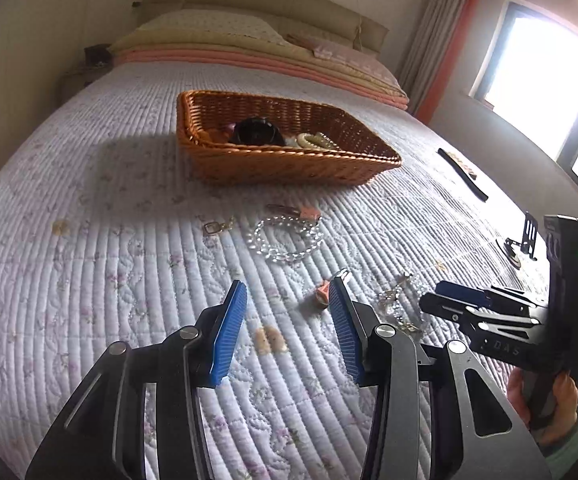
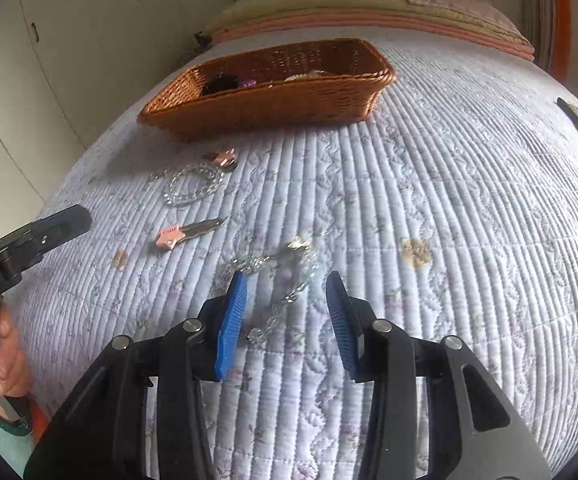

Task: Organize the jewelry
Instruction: 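Reach the left tool to the clear bead bracelet while the right reaches the silver chain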

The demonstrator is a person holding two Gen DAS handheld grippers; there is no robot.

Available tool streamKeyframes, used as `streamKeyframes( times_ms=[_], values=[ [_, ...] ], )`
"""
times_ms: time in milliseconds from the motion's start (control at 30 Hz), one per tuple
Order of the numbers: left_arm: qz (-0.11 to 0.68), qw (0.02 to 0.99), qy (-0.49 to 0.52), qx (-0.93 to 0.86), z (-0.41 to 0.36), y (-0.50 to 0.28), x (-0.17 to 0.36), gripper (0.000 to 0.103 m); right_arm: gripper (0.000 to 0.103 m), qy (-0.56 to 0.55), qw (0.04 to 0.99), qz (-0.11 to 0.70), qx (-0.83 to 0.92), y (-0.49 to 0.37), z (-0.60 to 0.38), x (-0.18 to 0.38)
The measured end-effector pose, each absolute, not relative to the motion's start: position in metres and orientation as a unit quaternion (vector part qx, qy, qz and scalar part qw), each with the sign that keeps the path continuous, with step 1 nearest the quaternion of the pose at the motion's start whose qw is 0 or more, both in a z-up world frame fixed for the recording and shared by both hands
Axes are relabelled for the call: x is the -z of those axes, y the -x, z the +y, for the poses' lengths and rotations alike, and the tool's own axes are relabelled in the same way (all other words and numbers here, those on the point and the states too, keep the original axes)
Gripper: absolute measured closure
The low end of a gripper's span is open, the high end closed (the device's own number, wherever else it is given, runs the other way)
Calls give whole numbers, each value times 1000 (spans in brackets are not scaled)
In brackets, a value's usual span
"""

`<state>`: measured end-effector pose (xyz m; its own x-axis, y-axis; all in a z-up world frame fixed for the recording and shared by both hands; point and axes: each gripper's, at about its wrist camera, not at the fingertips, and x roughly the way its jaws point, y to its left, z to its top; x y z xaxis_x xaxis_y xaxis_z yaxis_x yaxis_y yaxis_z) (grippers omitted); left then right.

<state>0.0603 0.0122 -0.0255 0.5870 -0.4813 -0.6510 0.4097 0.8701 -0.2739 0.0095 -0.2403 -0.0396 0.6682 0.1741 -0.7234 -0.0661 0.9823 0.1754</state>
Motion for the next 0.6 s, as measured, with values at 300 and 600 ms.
streamKeyframes(
  times_ms=[300, 600],
  values=[
    [408, 876, 94, 238, 30, -96, 40, 63, 76, -46, 914, 401, -26, -14, -236, 56],
    [441, 859, 89, 246, 0, -129, 49, 65, 95, -38, 918, 395, -13, -33, -247, 52]
  ],
)
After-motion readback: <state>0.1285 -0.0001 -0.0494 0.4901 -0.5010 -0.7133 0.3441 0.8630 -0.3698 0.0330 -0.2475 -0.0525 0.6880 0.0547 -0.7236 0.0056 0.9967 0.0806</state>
